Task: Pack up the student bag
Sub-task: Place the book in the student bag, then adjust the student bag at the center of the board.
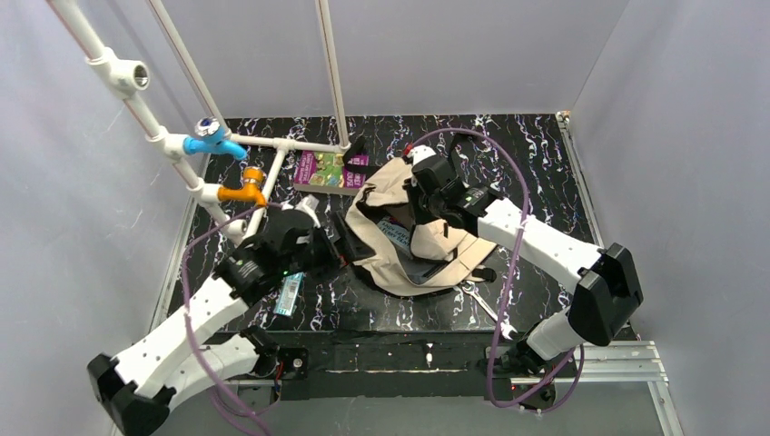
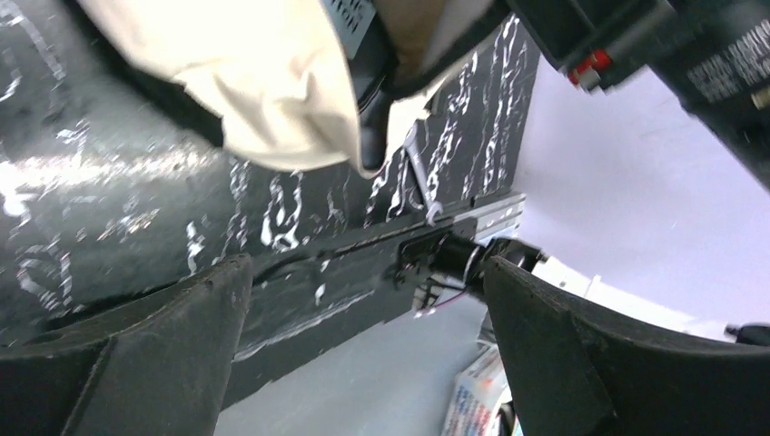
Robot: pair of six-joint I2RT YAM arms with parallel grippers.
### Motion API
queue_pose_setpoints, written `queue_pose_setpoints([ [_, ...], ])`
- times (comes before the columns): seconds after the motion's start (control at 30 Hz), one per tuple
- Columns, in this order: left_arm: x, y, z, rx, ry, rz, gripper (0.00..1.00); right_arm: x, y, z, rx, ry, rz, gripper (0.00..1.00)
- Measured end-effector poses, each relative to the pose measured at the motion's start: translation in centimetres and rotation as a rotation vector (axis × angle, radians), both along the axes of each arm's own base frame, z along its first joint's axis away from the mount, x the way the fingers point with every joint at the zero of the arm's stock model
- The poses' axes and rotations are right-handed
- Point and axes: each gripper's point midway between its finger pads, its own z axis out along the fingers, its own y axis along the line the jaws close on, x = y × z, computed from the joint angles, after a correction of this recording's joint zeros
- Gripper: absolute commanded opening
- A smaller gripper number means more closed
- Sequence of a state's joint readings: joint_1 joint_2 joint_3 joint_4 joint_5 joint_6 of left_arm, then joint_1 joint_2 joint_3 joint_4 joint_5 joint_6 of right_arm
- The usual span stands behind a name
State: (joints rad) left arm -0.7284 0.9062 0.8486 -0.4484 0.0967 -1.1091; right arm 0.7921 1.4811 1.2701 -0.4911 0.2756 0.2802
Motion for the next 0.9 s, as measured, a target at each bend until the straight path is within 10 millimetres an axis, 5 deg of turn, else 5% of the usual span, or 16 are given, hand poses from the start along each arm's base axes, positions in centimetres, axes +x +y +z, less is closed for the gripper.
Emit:
queue_pose_setpoints([
  [0.2,-4.0,4.8,0.0,0.088,-0.026,-0.011,0.98,-3.0,4.6,-4.0,0.161,0.203,0.153,0.71],
  [0.33,-5.3,7.2,0.1,0.133,-0.079,-0.006,0.98,-3.7,5.7,-3.8,0.209,0.244,0.182,0.93],
  [0.43,-5.3,8.1,1.0,0.142,-0.168,-0.006,0.98,-2.8,6.0,-2.4,0.24,0.215,0.17,0.97],
  [0.47,-5.0,8.6,1.8,0.139,-0.231,0.001,0.98,-1.0,6.0,-0.6,0.285,0.175,0.131,0.97],
  [0.67,-4.4,8.0,1.9,0.139,-0.277,-0.025,0.98,3.9,7.2,2.1,0.386,0.104,0.051,0.98],
  [0.9,-3.5,6.9,1.0,0.18,-0.261,-0.071,0.98,8.8,12.1,-1.0,0.451,0.119,0.017,0.98],
])
